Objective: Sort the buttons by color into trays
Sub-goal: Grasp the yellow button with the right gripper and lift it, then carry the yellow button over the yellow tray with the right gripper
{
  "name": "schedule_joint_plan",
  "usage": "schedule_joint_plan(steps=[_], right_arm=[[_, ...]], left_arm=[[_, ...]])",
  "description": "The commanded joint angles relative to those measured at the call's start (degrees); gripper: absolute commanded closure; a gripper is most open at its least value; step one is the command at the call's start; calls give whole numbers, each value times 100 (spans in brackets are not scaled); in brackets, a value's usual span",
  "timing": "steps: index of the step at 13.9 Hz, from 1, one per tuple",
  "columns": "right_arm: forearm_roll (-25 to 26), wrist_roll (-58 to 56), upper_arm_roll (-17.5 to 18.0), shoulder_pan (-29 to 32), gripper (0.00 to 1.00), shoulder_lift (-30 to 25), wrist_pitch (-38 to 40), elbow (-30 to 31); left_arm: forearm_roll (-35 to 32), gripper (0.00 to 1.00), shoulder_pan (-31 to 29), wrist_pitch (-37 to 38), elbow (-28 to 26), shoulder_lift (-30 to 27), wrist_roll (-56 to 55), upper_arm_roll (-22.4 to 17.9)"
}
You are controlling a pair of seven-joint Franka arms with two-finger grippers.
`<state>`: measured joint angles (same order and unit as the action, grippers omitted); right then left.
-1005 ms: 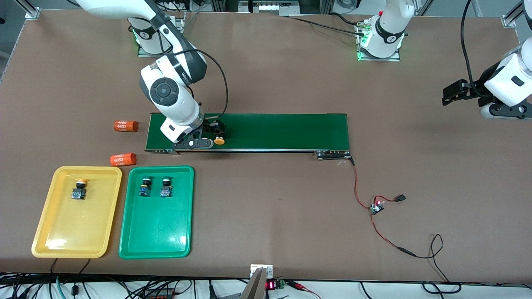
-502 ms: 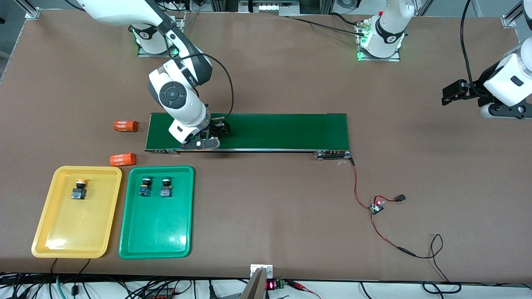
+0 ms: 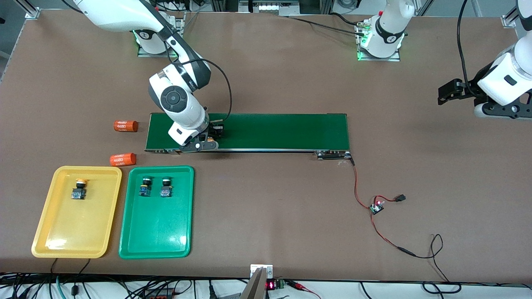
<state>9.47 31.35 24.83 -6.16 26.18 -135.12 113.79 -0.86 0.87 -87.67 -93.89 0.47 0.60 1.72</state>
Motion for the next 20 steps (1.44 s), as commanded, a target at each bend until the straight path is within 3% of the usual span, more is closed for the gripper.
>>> schedule_joint_plan(steps=[1, 5, 8, 10, 16, 20], right_arm=[[98, -173, 13, 176, 81, -43, -67, 73], [90, -340, -40, 378, 89, -253, 90, -119], [11, -926, -101, 729, 91, -316, 721, -777], [-33, -1480, -355, 906, 91, -237, 1048, -1261], [-104, -3080, -997, 1372, 91, 500, 944, -2096], [-60, -3547, -1199, 1565, 91, 879, 882, -2432]], left_arm=[[-132, 0, 19, 49, 177, -39, -7, 83], [-142, 0, 10, 75, 186, -21, -7, 110], [-142, 0, -51, 128, 169, -30, 37, 101], [-151, 0, -51, 128, 169, -30, 37, 101], [-160, 0, 10, 128, 178, -30, -7, 118], [-160, 0, 19, 137, 178, -39, -7, 215]])
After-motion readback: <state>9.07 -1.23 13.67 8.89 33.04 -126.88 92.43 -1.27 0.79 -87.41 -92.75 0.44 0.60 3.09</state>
